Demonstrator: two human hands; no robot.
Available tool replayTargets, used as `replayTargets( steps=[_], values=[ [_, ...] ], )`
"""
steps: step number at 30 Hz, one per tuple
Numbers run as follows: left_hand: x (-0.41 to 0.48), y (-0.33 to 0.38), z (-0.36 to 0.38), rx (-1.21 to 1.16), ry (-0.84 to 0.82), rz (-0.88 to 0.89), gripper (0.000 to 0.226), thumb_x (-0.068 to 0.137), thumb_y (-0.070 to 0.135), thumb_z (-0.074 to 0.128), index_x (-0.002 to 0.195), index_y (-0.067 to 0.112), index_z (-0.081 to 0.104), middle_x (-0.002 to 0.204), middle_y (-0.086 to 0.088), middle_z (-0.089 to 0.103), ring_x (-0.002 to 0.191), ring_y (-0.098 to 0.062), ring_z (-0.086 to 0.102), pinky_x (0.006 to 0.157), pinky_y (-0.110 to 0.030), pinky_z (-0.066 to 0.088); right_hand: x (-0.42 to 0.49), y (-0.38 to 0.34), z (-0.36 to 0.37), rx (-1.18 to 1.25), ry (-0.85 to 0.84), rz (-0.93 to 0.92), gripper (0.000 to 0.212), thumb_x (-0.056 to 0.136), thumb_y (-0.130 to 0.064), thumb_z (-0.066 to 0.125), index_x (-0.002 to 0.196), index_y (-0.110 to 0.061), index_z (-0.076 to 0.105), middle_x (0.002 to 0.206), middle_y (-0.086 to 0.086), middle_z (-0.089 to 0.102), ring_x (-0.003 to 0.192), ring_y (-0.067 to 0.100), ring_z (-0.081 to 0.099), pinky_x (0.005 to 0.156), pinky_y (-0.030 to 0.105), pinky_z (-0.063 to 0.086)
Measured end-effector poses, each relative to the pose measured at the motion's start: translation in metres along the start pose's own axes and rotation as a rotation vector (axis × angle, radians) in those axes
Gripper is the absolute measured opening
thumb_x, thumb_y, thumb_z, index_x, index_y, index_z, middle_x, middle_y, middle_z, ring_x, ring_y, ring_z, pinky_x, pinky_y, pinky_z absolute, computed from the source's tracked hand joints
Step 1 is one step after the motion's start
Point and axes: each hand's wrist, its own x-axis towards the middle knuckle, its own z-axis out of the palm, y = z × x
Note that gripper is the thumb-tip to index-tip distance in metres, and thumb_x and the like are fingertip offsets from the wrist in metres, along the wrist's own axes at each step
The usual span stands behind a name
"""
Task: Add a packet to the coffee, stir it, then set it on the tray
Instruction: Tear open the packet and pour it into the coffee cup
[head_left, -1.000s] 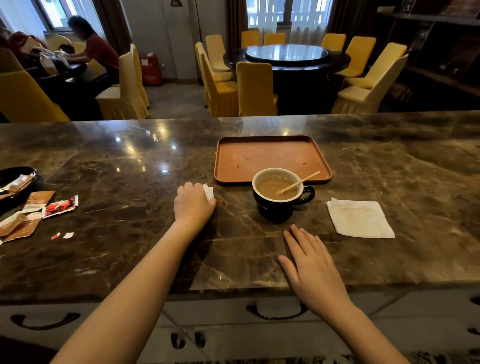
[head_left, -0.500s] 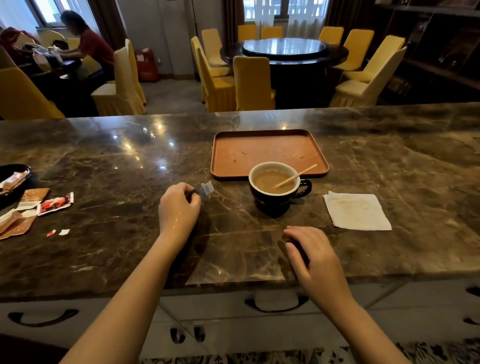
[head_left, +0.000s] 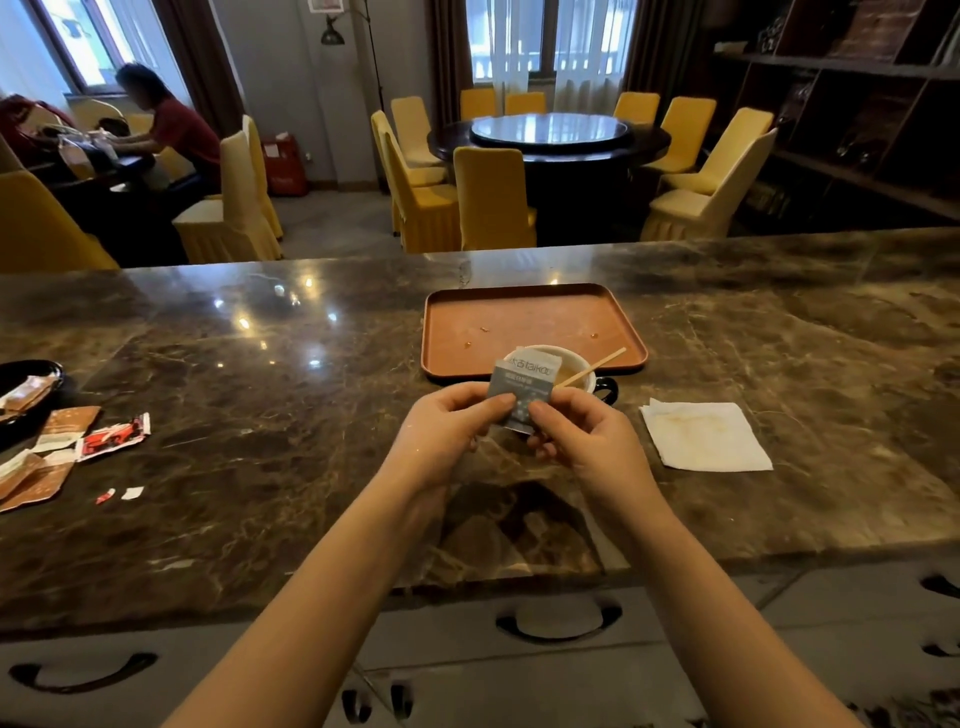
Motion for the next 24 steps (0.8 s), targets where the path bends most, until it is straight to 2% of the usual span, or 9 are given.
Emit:
replayTargets(
  steps=[2, 4, 7, 9, 13, 15, 18, 21, 24],
  values=[
    [0.003, 0.002, 0.002, 0.032, -0.009, 0.025, 0.014, 0.081, 0.026, 0.065, 0.093, 0.023, 0.070, 0.089, 0.002, 0.073, 0.075, -0.005, 0.069, 0.058, -0.017, 0.052, 0.002, -0.001, 0.001, 0.035, 0.049, 0.029, 0.012, 0.085, -0.023, 0.061, 0.095, -0.024, 0.067, 0.084, -0.005, 0.075, 0.070, 0.007, 0.068, 0.057, 0.016, 0.051],
    [0.008, 0.009, 0.001, 0.175, -0.026, 0.097, 0.011, 0.082, 0.029, 0.062, 0.091, 0.026, 0.068, 0.088, 0.006, 0.070, 0.066, 0.004, 0.064, 0.054, -0.011, 0.046, 0.002, -0.003, 0.001, 0.050, 0.044, 0.051, 0.015, 0.087, -0.021, 0.057, 0.100, -0.018, 0.064, 0.078, -0.002, 0.073, 0.061, 0.008, 0.065, 0.052, 0.017, 0.051],
    [0.018, 0.023, -0.002, 0.349, -0.104, 0.154, 0.014, 0.080, 0.034, 0.063, 0.091, 0.025, 0.066, 0.090, 0.007, 0.068, 0.071, 0.003, 0.062, 0.061, -0.014, 0.045, 0.005, -0.006, 0.000, 0.021, -0.010, 0.092, 0.014, 0.089, -0.020, 0.054, 0.100, -0.021, 0.063, 0.075, -0.002, 0.072, 0.056, 0.007, 0.062, 0.050, 0.016, 0.051],
    [0.025, 0.030, -0.003, 0.344, -0.151, 0.177, 0.011, 0.080, 0.027, 0.065, 0.089, 0.020, 0.067, 0.086, 0.003, 0.067, 0.067, 0.005, 0.062, 0.059, -0.013, 0.046, 0.010, -0.008, -0.002, 0.035, 0.005, 0.117, 0.013, 0.088, -0.022, 0.055, 0.099, -0.022, 0.064, 0.078, 0.001, 0.072, 0.058, 0.007, 0.062, 0.052, 0.016, 0.050],
    [0.040, 0.034, 0.002, 0.262, -0.142, 0.204, 0.008, 0.081, 0.021, 0.064, 0.086, 0.016, 0.066, 0.084, 0.004, 0.065, 0.059, 0.009, 0.059, 0.050, -0.006, 0.041, 0.017, -0.008, -0.001, 0.227, 0.025, 0.161, 0.016, 0.084, -0.020, 0.061, 0.099, -0.020, 0.066, 0.083, 0.006, 0.067, 0.062, 0.009, 0.060, 0.054, 0.019, 0.050],
    [0.047, 0.032, 0.007, 0.202, -0.159, 0.167, 0.008, 0.081, 0.023, 0.063, 0.084, 0.017, 0.067, 0.081, 0.004, 0.065, 0.057, 0.006, 0.057, 0.049, -0.009, 0.040, 0.018, -0.006, 0.000, 0.301, 0.057, 0.173, 0.018, 0.082, -0.017, 0.063, 0.100, -0.020, 0.066, 0.084, 0.004, 0.071, 0.064, 0.010, 0.062, 0.054, 0.020, 0.051],
    [0.056, 0.027, 0.012, 0.197, -0.175, 0.074, 0.012, 0.081, 0.023, 0.060, 0.087, 0.015, 0.066, 0.087, -0.002, 0.065, 0.067, -0.008, 0.052, 0.058, -0.020, 0.039, 0.024, -0.008, -0.005, 0.350, 0.136, 0.189, 0.016, 0.085, -0.015, 0.058, 0.099, -0.017, 0.065, 0.076, 0.000, 0.075, 0.061, 0.009, 0.063, 0.050, 0.018, 0.050],
    [0.069, 0.032, 0.016, 0.258, -0.198, 0.026, 0.015, 0.080, 0.020, 0.061, 0.091, 0.012, 0.065, 0.092, -0.007, 0.065, 0.064, -0.010, 0.048, 0.059, -0.021, 0.039, 0.037, -0.015, -0.018, 0.188, 0.157, 0.189, 0.012, 0.088, -0.014, 0.054, 0.096, -0.013, 0.064, 0.059, -0.002, 0.070, 0.049, 0.006, 0.057, 0.040, 0.015, 0.044],
    [0.086, 0.050, 0.017, 0.381, -0.221, 0.033, 0.010, 0.080, 0.024, 0.063, 0.086, 0.015, 0.065, 0.081, -0.004, 0.061, 0.057, -0.007, 0.044, 0.052, -0.017, 0.036, 0.055, -0.021, -0.033, -0.045, 0.066, 0.186, 0.011, 0.088, -0.013, 0.054, 0.086, -0.008, 0.063, 0.047, -0.001, 0.060, 0.039, 0.006, 0.050, 0.034, 0.015, 0.037]
  ],
)
